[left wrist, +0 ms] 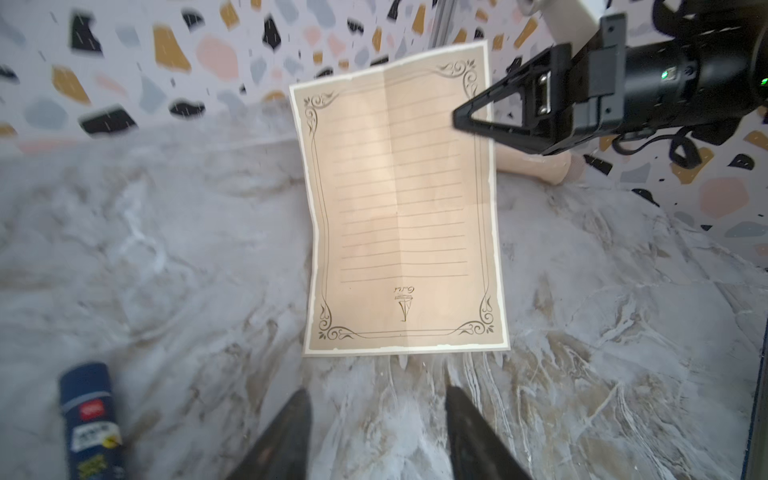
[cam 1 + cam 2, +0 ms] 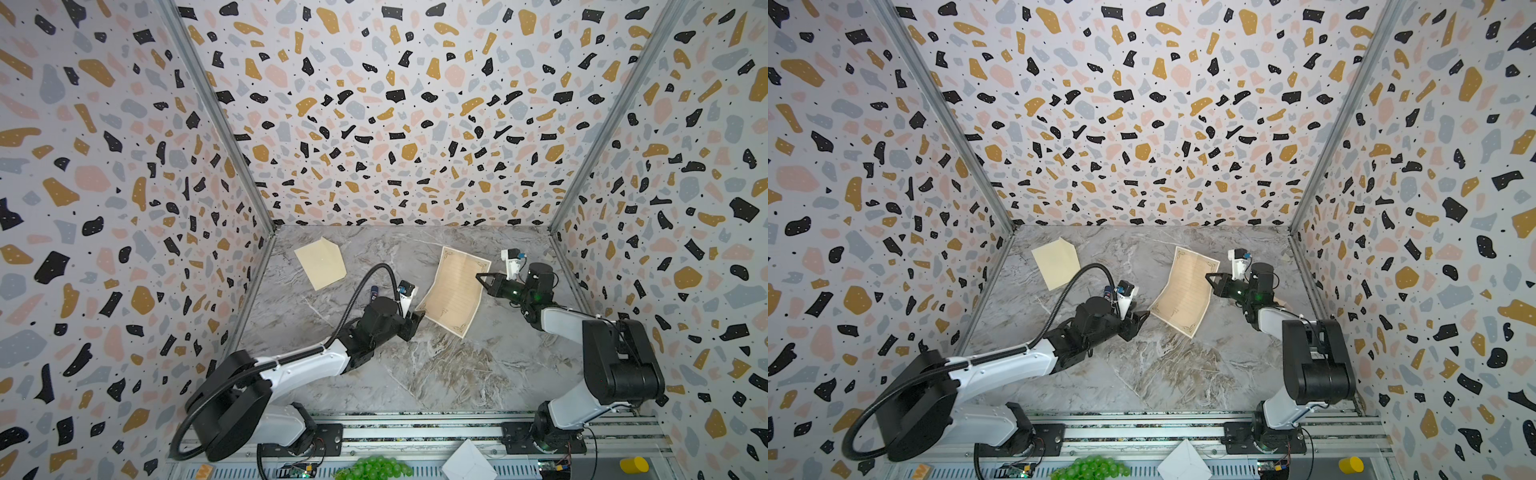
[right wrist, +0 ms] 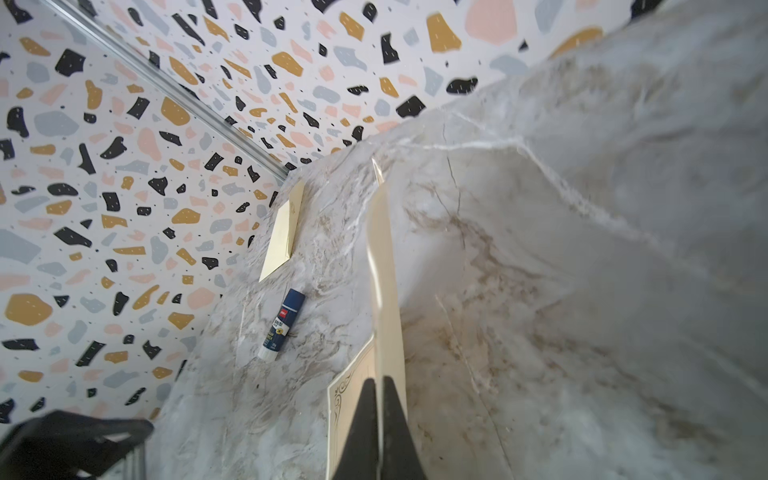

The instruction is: Place the letter into the envelope and seal it

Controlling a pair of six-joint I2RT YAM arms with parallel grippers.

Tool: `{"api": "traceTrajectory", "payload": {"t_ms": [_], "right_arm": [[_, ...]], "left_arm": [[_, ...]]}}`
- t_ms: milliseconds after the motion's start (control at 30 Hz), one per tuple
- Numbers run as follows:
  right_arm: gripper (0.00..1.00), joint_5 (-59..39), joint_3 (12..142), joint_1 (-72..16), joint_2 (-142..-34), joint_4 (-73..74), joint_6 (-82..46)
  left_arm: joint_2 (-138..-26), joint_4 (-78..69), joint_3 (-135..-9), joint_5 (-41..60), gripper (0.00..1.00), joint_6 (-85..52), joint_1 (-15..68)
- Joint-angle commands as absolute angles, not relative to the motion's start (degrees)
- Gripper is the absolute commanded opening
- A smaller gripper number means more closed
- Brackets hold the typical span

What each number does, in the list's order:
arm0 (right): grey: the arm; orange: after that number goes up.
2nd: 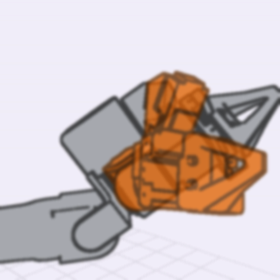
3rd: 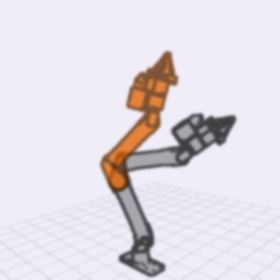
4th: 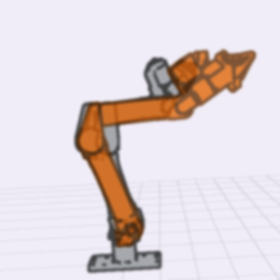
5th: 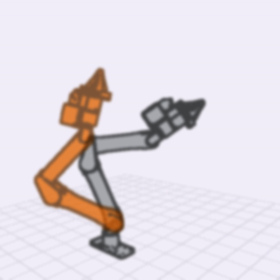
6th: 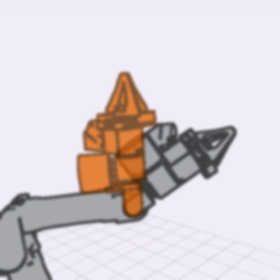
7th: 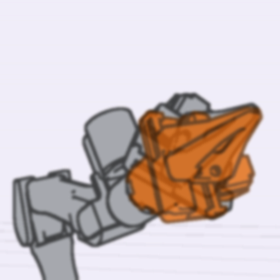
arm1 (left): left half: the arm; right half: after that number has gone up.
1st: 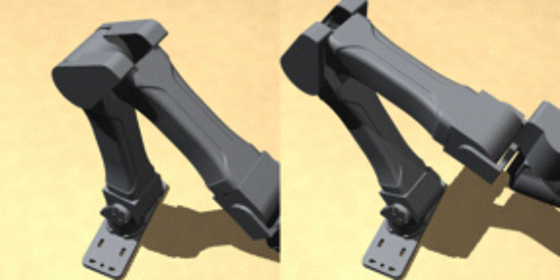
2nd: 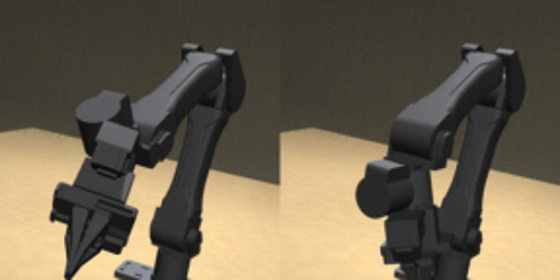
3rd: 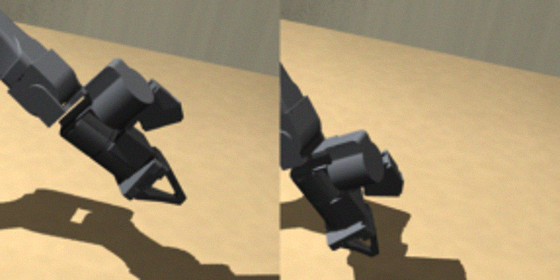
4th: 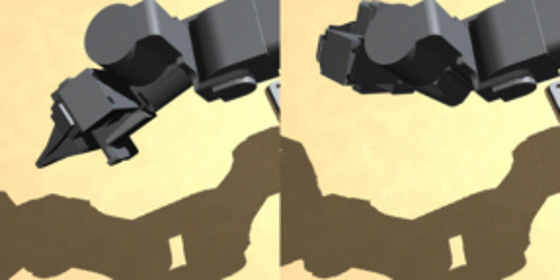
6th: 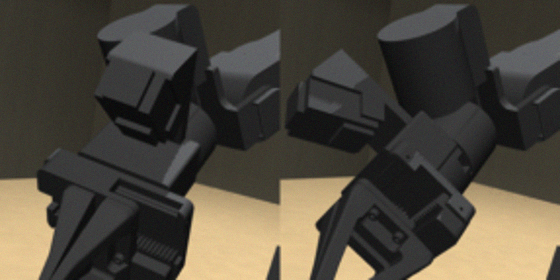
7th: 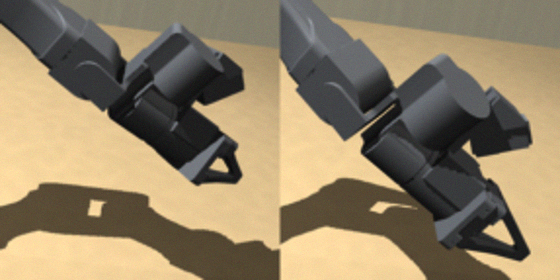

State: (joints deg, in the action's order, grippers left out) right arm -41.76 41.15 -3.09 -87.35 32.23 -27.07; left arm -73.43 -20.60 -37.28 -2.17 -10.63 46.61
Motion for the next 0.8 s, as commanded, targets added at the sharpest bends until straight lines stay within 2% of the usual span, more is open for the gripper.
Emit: {"api": "traceTrajectory", "payload": {"t_ms": [0,133,333,600,767], "right_arm": [[0.0,-39.89,44.91,-4.47,-80.57,23.51,-16.75],[0.0,-38.53,47.81,-6.59,-74.2,16.43,-9.33],[0.0,-36.97,50.48,-10.2,-65.76,8.82,0.06],[0.0,-37.53,48.45,-16.82,-55.87,4.39,14.17],[0.0,-35.85,45.96,-21.39,-51.46,2.32,22.68]], "left_arm": [[-67.58,-21.1,-36.35,-4.44,0.66,-7.69,46.58],[-61.55,-20.35,-35.96,-4.89,0.76,-6.11,46.45],[-53.67,-19.98,-35.36,-5.95,0.98,-3.33,46.41],[-47.11,-18.39,-37.53,-2.96,1.0,2.53,46.43],[-43.95,-19.42,-36.9,3.97,1.0,9.21,46.46]]}}
